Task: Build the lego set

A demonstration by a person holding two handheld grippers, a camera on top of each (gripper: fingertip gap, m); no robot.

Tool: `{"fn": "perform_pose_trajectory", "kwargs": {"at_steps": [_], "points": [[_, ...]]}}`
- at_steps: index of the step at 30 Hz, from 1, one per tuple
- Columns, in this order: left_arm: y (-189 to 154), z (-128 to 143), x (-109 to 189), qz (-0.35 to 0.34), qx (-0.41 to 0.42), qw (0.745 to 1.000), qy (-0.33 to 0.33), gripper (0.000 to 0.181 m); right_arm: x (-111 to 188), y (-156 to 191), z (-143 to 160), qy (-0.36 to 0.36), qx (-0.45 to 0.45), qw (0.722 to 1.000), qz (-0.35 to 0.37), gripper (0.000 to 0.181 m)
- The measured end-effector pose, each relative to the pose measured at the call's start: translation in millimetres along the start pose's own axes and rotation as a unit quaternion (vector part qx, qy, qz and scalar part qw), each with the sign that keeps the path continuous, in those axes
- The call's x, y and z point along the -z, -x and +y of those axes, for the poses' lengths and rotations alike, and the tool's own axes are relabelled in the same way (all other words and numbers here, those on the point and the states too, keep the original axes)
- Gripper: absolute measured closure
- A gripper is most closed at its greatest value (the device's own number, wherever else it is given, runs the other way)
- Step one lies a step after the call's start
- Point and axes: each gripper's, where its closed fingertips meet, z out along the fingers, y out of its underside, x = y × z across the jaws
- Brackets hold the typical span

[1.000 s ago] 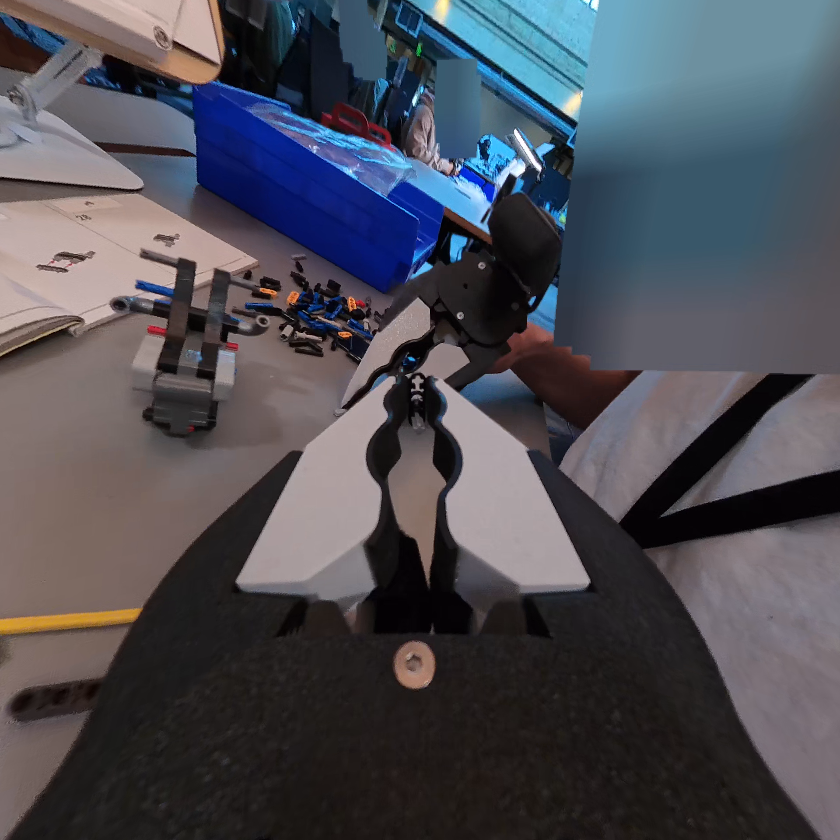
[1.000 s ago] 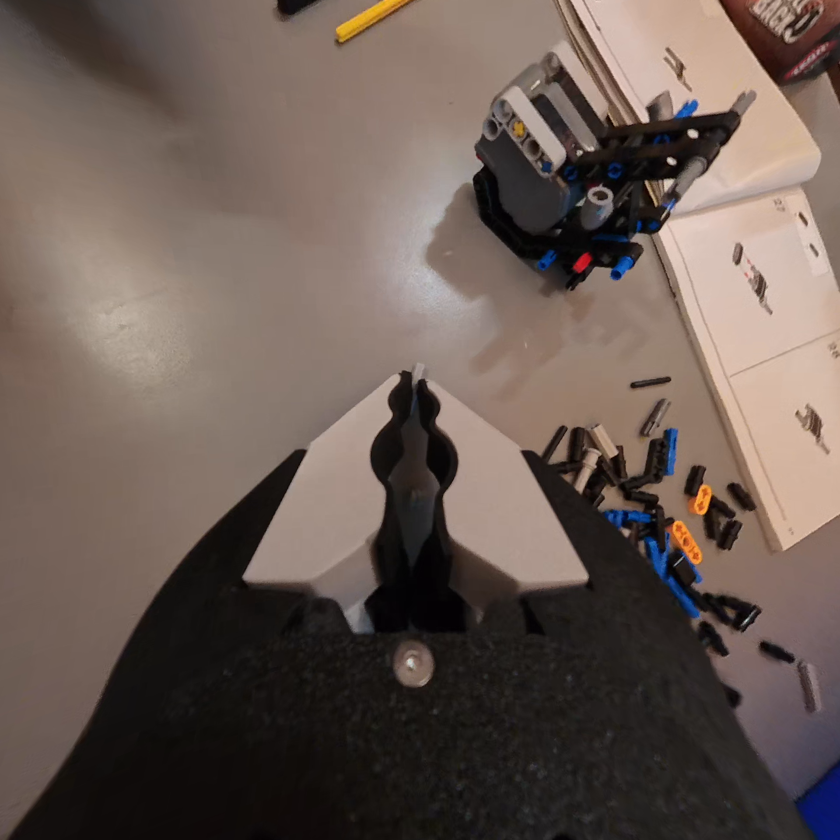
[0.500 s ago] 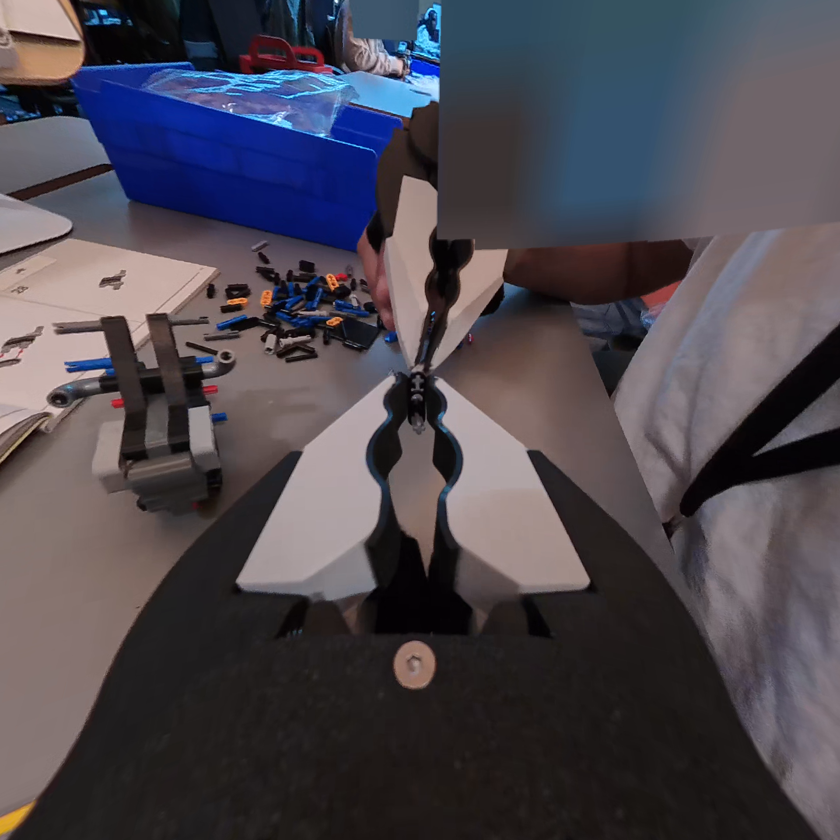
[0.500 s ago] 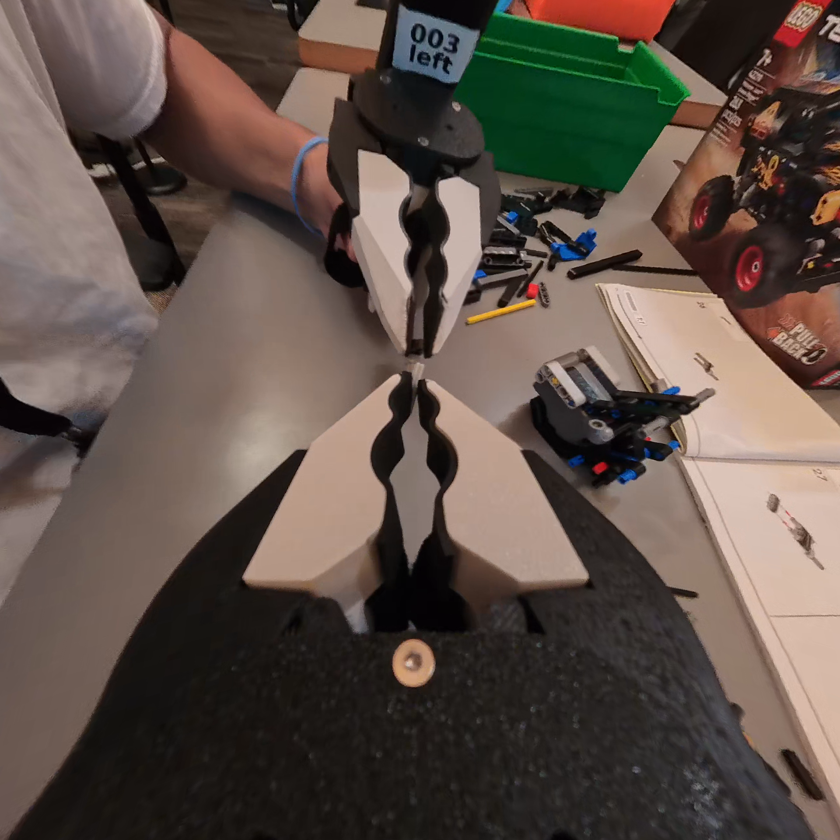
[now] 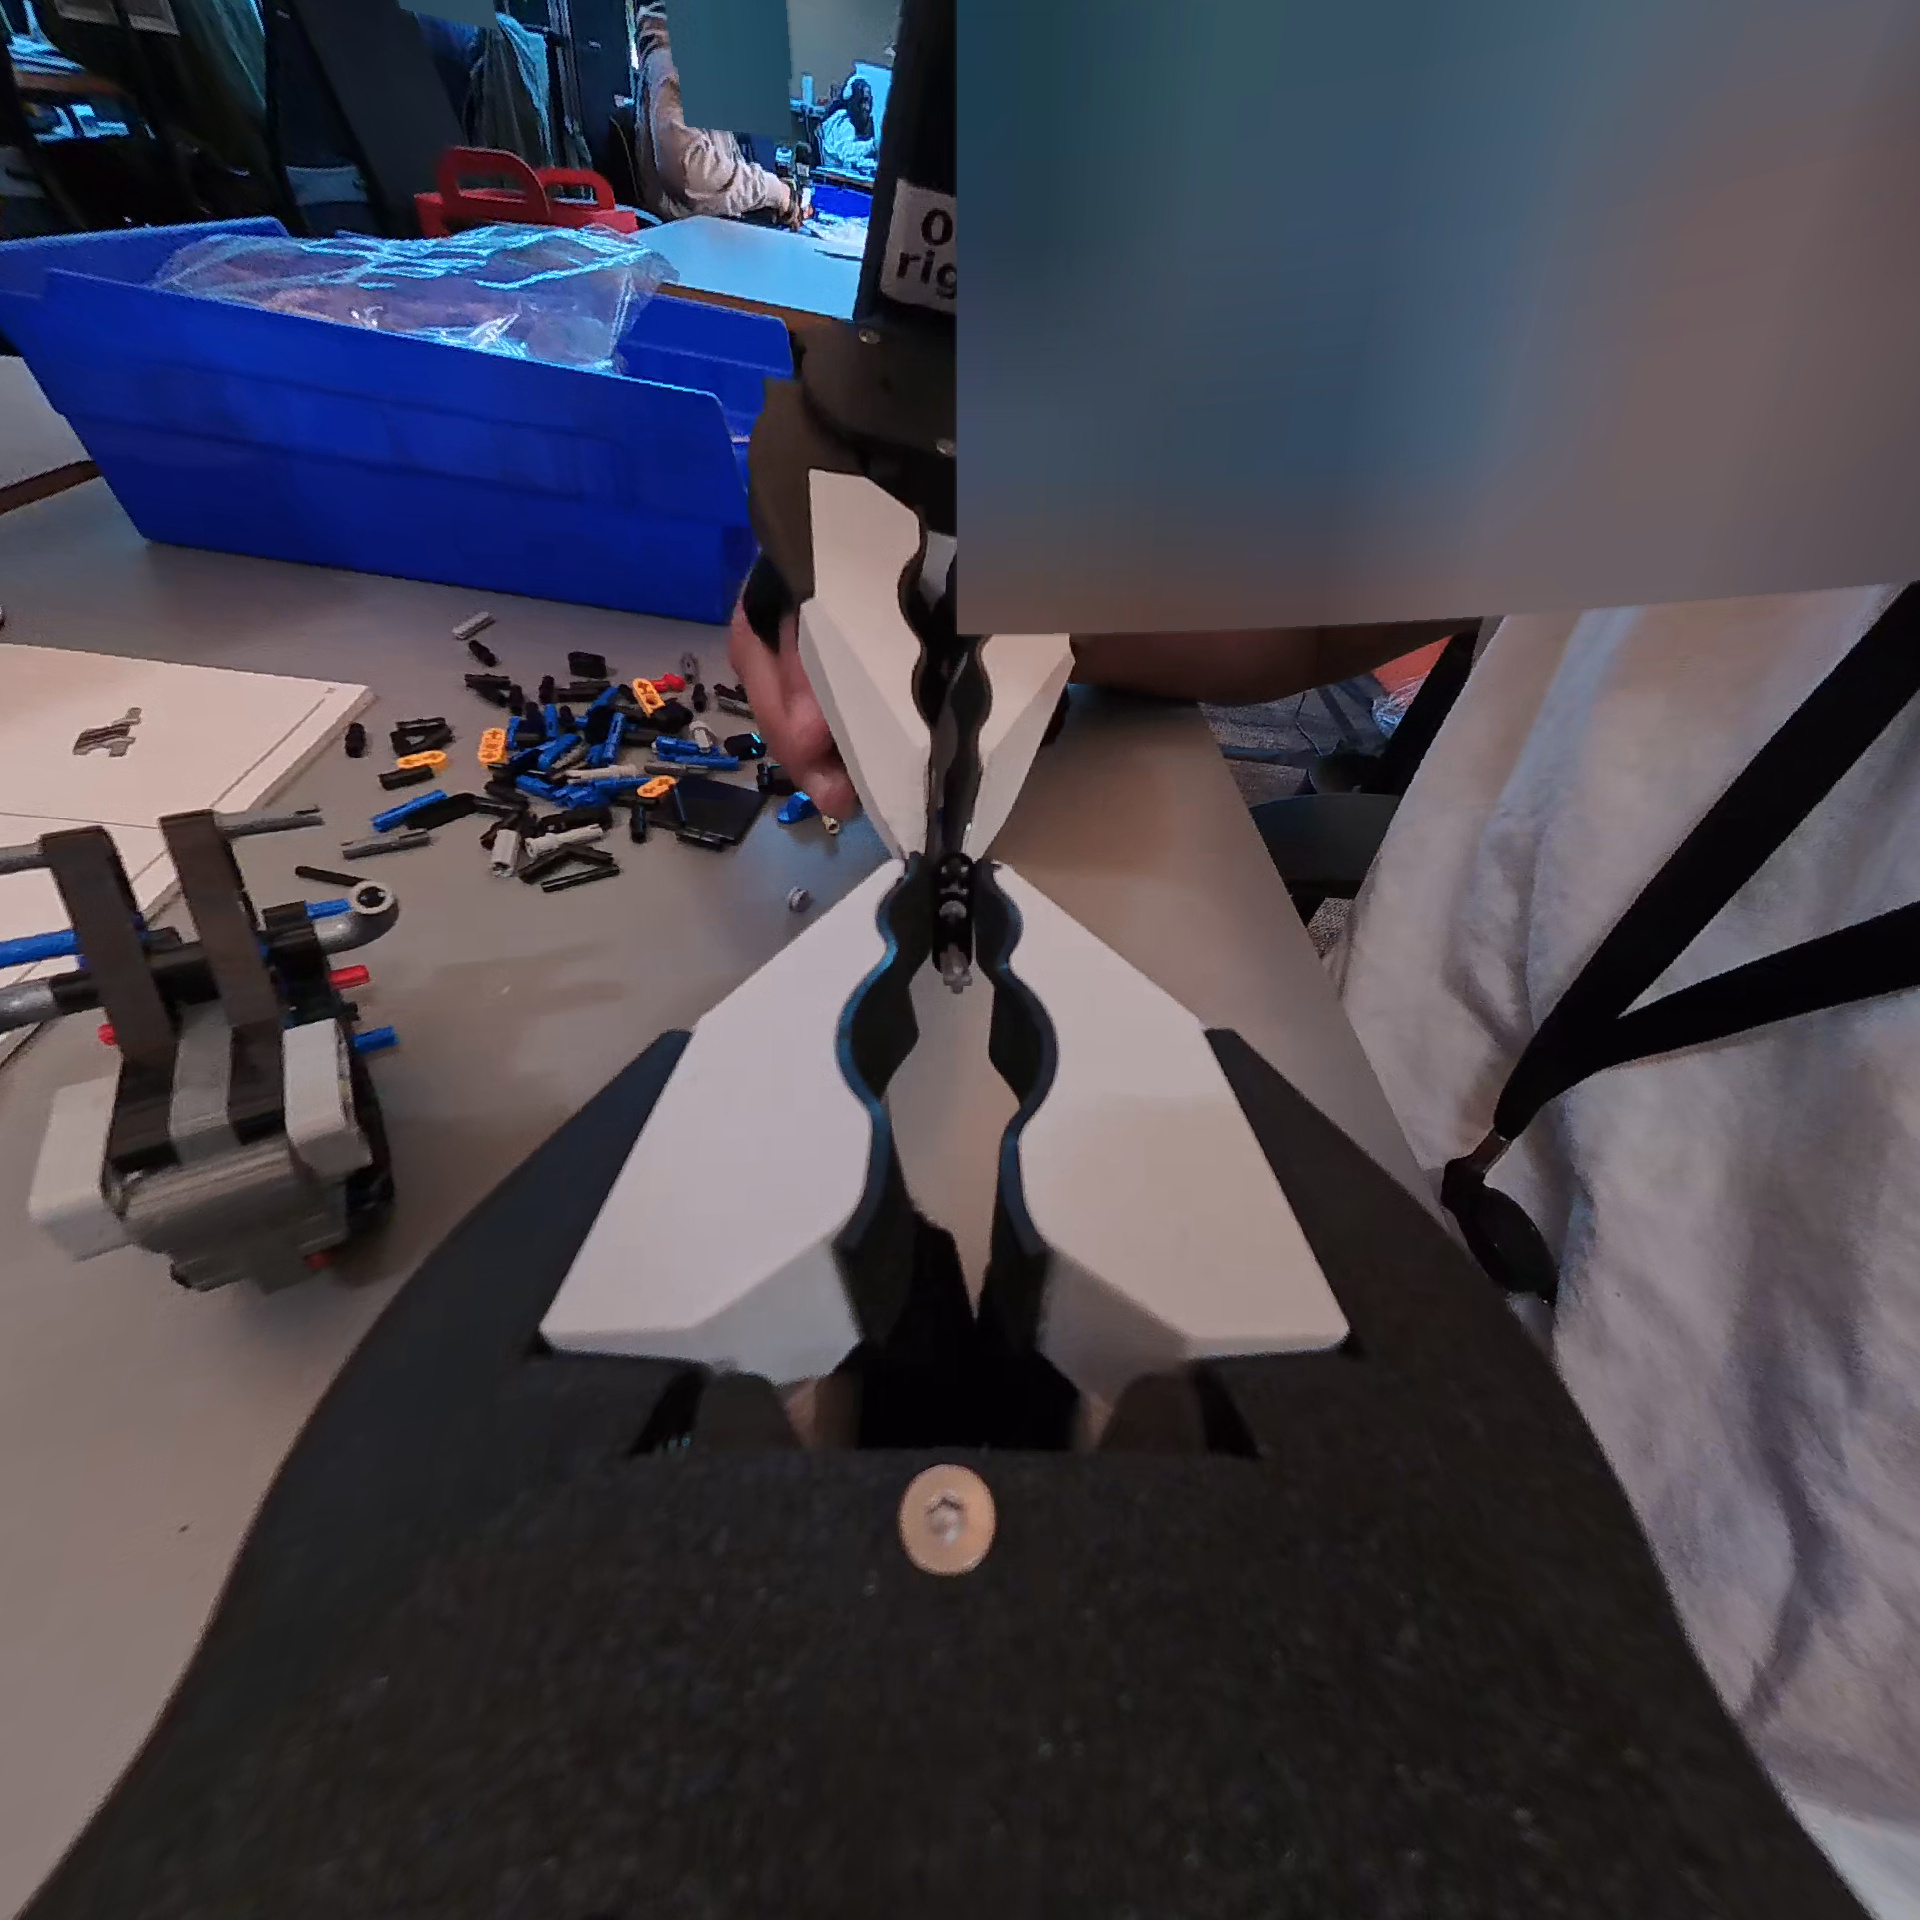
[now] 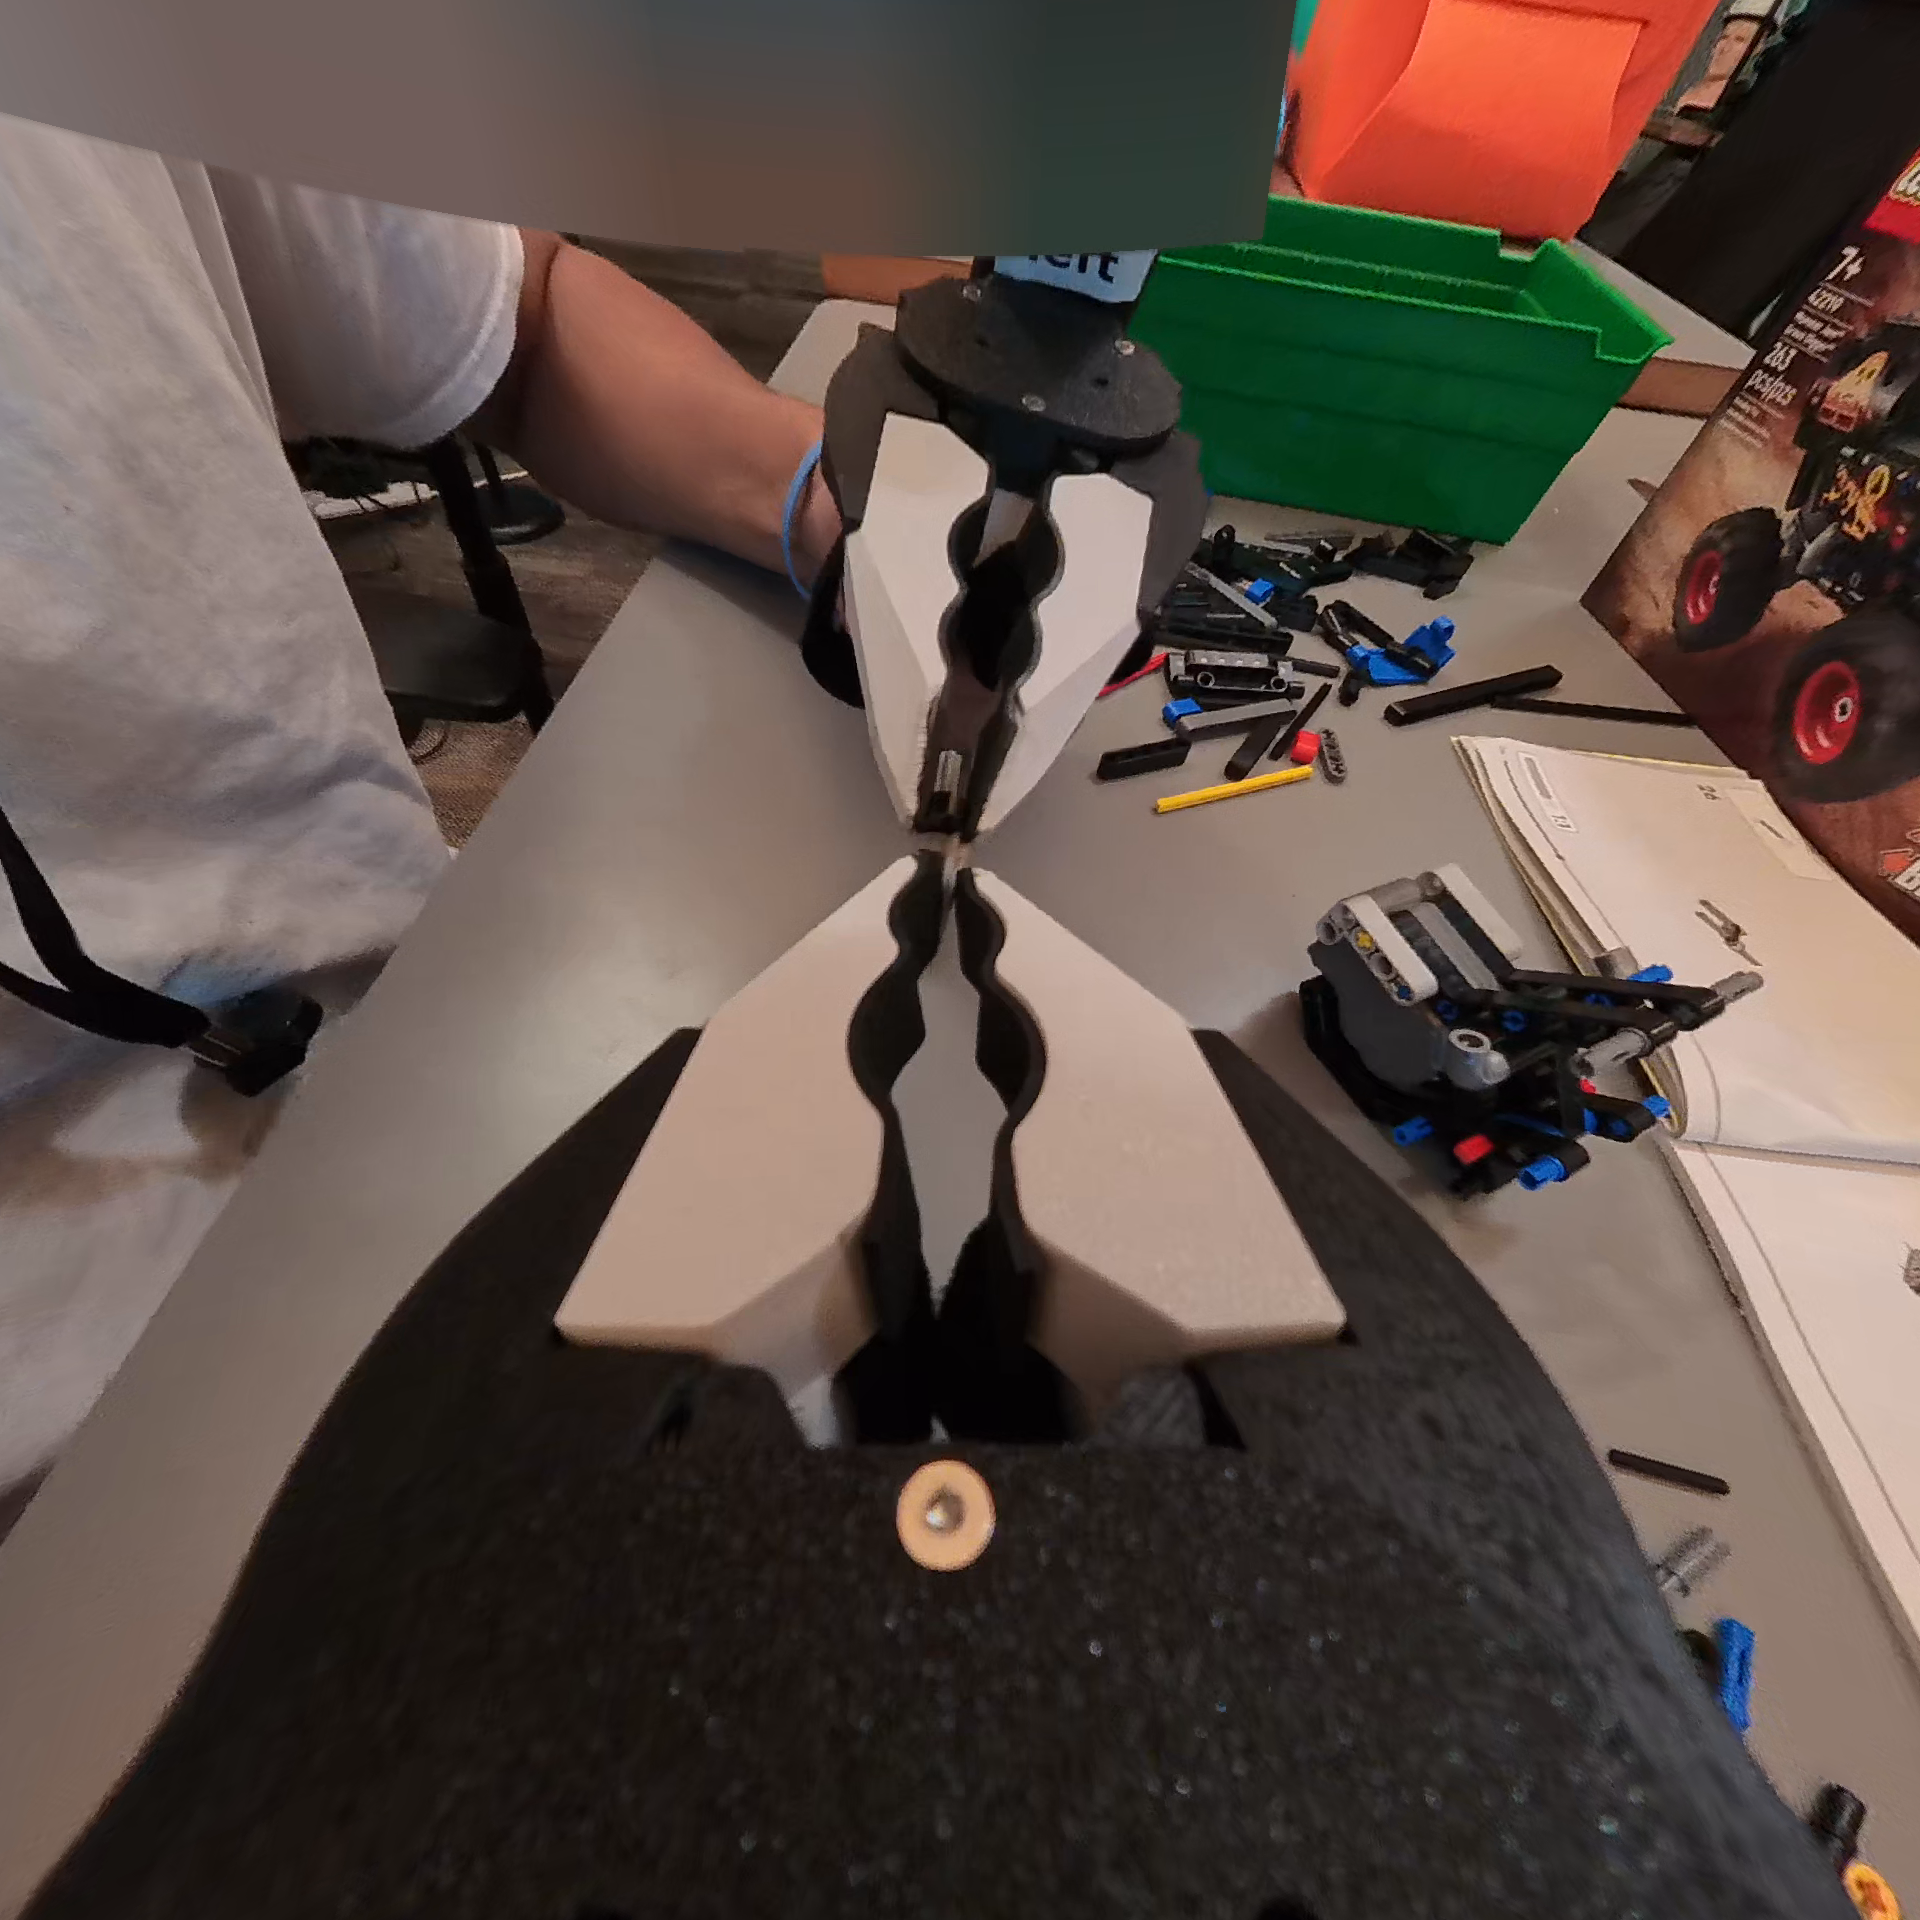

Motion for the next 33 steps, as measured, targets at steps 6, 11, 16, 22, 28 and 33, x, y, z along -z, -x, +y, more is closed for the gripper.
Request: {"fn": "perform_pose_trajectory", "kwargs": {"at_steps": [6, 11, 16, 22, 28, 33], "points": [[-0.8, -1.7, 3.2, 0.020, 0.028, 0.999, -0.016, 0.176, 0.0, 1.5, -3.4, -0.009, 0.002, 1.000, -0.002, 0.179], [0.1, -2.0, 2.8, 0.025, 0.044, 0.998, -0.022, 0.176, 2.9, 1.3, -8.9, -0.024, -0.006, 1.000, -0.005, 0.179], [-0.1, -7.4, 3.1, 0.041, 0.074, 0.996, -0.042, 0.176, 1.1, 1.3, -9.6, -0.020, 0.006, 1.000, 0.005, 0.179], [2.6, -9.4, 4.5, 0.057, 0.118, 0.990, -0.057, 0.176, 2.6, -3.6, -12.1, -0.022, 0.009, 0.999, 0.024, 0.179], [4.9, -8.8, 5.7, 0.069, 0.155, 0.983, -0.063, 0.176, 0.6, -6.0, -10.6, -0.019, -0.006, 0.999, 0.028, 0.179], [5.0, -8.7, 6.2, 0.084, 0.182, 0.977, -0.067, 0.176, 0.5, -5.6, -11.0, -0.021, -0.011, 0.999, 0.026, 0.179]]}}
